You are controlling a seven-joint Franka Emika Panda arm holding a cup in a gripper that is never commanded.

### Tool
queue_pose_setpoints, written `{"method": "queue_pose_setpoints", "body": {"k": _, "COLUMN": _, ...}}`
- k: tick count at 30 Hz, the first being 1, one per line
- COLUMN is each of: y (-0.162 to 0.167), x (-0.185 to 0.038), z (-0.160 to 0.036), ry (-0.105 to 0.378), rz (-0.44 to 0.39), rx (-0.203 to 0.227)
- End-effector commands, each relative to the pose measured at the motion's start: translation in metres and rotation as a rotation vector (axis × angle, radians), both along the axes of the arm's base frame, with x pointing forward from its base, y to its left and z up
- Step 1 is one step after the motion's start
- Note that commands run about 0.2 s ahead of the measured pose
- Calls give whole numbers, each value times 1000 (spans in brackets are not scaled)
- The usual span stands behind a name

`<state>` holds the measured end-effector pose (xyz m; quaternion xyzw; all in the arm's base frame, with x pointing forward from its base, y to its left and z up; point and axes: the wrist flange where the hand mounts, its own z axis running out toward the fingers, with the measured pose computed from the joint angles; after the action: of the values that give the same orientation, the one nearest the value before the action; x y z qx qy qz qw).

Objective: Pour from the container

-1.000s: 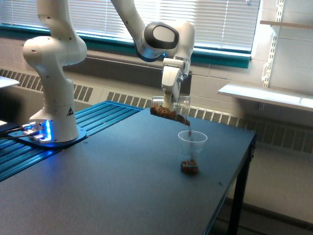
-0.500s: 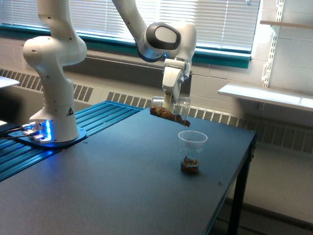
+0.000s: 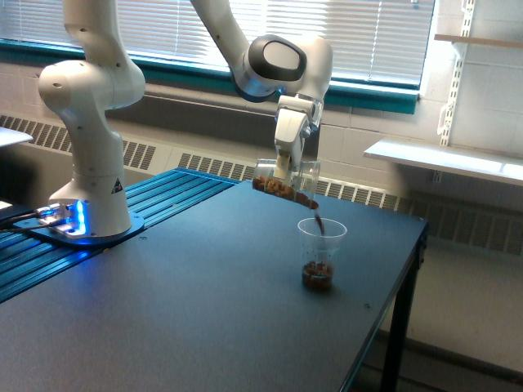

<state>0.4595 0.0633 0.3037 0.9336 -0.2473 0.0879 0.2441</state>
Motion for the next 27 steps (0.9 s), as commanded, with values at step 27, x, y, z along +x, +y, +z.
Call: {"method": "queue_pose_setpoints", "body": {"k": 27, "y": 8, "x": 3, "z": -6, "ry": 54, "rz": 39, "rx": -51}}
